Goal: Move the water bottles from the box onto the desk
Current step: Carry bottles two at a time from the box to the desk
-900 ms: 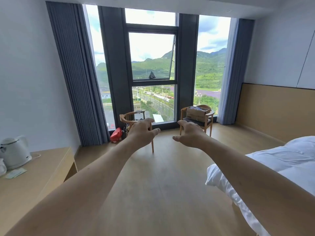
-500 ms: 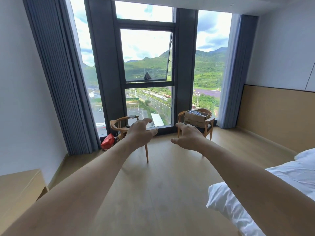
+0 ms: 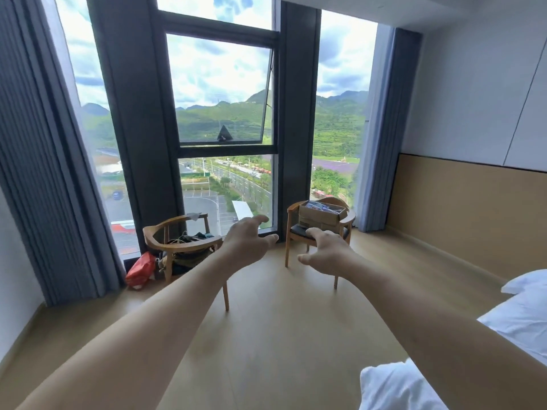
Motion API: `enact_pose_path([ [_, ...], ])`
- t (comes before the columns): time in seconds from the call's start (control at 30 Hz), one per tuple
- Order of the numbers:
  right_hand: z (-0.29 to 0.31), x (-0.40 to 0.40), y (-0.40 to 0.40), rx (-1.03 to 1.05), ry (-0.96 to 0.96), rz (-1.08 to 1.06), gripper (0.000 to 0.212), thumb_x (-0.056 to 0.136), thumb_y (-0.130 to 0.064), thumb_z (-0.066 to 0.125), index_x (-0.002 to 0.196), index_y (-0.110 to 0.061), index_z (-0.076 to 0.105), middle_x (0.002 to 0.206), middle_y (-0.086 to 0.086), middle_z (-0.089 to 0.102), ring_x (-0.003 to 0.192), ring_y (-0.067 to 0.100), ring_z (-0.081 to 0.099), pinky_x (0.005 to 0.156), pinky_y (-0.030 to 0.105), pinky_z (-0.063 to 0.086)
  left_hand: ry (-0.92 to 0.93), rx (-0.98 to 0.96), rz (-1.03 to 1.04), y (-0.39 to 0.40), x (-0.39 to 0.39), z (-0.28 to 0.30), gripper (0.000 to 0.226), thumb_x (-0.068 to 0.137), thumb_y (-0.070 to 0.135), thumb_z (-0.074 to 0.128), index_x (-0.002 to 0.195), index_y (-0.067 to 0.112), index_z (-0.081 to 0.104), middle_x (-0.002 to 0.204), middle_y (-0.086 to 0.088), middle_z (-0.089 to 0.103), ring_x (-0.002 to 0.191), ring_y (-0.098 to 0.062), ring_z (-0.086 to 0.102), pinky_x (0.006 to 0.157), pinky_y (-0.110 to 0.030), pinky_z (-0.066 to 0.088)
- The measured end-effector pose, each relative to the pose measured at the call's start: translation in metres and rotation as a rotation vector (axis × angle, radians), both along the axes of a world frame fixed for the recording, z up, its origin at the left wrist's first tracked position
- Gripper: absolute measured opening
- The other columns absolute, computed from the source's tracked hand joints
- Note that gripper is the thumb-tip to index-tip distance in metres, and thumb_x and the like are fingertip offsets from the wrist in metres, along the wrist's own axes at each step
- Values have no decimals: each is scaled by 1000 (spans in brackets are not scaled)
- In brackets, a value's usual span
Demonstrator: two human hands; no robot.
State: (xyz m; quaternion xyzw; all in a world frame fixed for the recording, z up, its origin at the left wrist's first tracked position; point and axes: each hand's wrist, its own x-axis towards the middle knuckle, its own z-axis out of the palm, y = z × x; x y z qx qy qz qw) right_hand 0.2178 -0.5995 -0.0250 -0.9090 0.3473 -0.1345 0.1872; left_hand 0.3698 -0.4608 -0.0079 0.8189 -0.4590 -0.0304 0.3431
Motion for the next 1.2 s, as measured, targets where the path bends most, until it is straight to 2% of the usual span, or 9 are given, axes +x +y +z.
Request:
enact_pose_path([
  [0.13,21,69,-67,-8,-14,-62,74,87,-47,70,150,-25,38,142,5,49,126,25,46,97,36,45,-27,6,-30,-72,81,18,56,98,38,67,149,21,50,156,-7,49,140,-29,46,110,-41,43],
  [0.23,35,111,-113,-27,-45,-86,70,87,-47,70,147,-24,41,136,4,54,109,18,46,86,31,42,-36,7,-54,-124,129,30,57,98,40,66,149,22,49,155,-7,50,138,-29,47,110,-41,44],
  [0.3,36,136,-142,-33,-30,-106,69,87,-48,70,146,-25,42,137,5,53,112,19,48,87,33,44,-38,7,-78,-158,153,32,57,98,39,66,150,22,49,154,-8,50,136,-28,48,107,-40,43],
  [0.4,30,170,-184,-14,-6,-139,71,88,-48,69,148,-25,39,140,7,51,124,26,48,93,35,45,-15,-2,-113,-205,184,25,55,98,39,67,148,23,51,151,-7,53,122,-23,55,91,-30,43],
  [0.57,3,224,-262,45,-5,-158,70,87,-47,69,147,-26,39,138,6,51,121,25,49,88,33,45,20,16,-142,-287,236,1,56,98,37,67,149,21,51,150,-8,54,129,-26,52,90,-30,41],
  [0.73,-27,286,-361,35,-38,-150,71,85,-46,71,146,-25,41,138,5,52,111,20,49,83,31,46,-23,17,-153,-389,290,-22,54,97,38,68,146,23,53,145,-7,56,108,-14,45,84,-29,38],
  [0.87,-37,334,-463,22,-41,-151,74,84,-49,70,148,-24,40,142,4,52,124,25,50,86,33,47,-45,57,-149,-489,339,-29,53,96,39,68,145,23,54,143,-8,57,124,-23,53,88,-28,35],
  [1.03,-17,383,-590,33,-43,-169,72,82,-51,69,145,-27,43,136,3,57,118,24,54,82,34,46,-37,49,-121,-614,398,-13,53,97,38,68,146,23,54,148,-7,56,132,-27,52,99,-35,43],
  [1.2,-13,435,-689,35,-47,-174,75,79,-52,68,146,-28,43,140,3,56,122,25,52,85,36,47,-25,58,-121,-715,449,-19,56,95,39,68,147,24,53,150,-5,54,134,-25,50,101,-35,42],
])
